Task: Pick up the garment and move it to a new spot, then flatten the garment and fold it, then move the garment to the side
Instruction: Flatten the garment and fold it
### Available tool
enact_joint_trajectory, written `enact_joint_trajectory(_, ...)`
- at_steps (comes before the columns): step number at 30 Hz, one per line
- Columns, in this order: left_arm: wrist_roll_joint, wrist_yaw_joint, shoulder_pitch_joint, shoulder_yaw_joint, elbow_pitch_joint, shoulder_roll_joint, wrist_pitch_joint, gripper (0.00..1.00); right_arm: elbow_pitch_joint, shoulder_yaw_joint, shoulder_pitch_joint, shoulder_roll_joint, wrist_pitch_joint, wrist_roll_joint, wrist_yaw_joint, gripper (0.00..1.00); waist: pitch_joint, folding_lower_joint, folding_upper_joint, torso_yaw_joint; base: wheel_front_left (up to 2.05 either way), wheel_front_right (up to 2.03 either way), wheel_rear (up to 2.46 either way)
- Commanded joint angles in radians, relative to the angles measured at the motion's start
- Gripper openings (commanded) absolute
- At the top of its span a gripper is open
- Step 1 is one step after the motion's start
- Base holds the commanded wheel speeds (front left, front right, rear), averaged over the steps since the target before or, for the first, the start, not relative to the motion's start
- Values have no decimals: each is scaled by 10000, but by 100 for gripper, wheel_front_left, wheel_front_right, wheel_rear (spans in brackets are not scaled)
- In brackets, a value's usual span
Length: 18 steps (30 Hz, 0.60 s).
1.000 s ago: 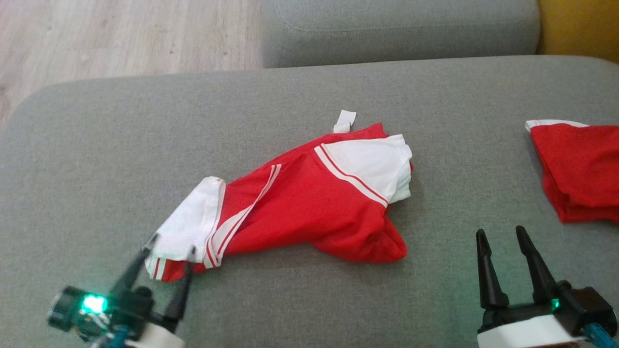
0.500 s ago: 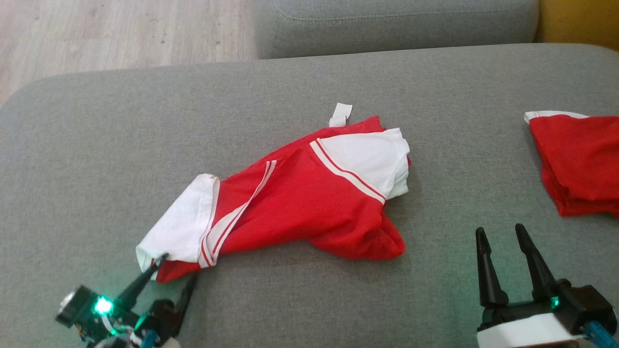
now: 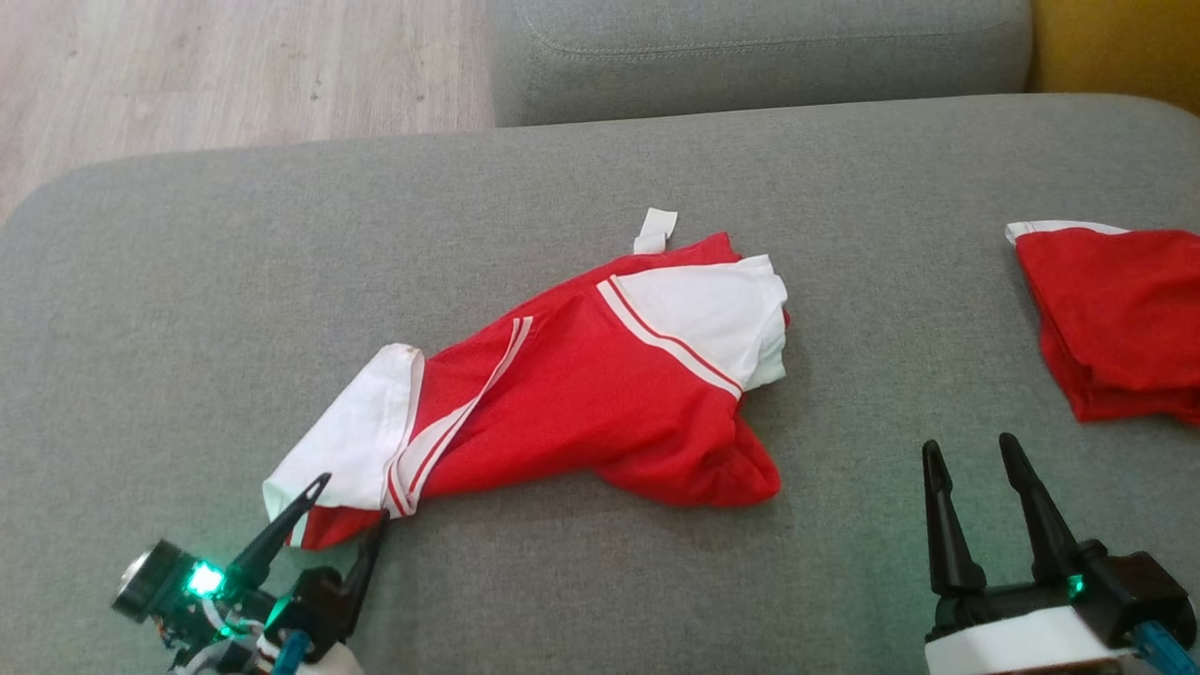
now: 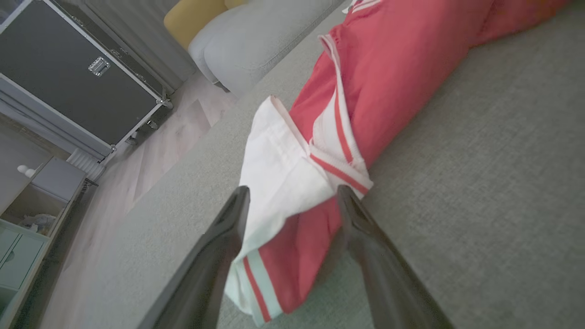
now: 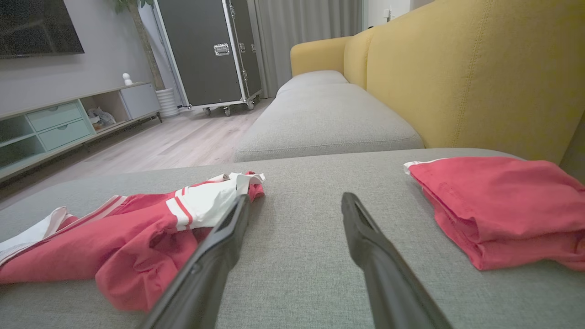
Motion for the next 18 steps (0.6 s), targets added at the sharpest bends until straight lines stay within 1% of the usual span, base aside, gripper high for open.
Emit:
enact_joint_trajectory(1,-75,117,-214,386,-417,325,42,100,-297,232,-236,-208,-109,-15,-7,100,-27,0,0,10,0,0,0)
enact_joint_trajectory(4,-105,240,-93,431,-734,448,257,100,-298,257,-199,-217,-109,-9,-7,100,-37,0,0,54,0,0,0)
enact_joint_trajectory(18,-219,310,7,324,-1484,643,945,100,-218,411,-157,-373,-109,15,-7,100,-176,0,0,-131,0,0,0)
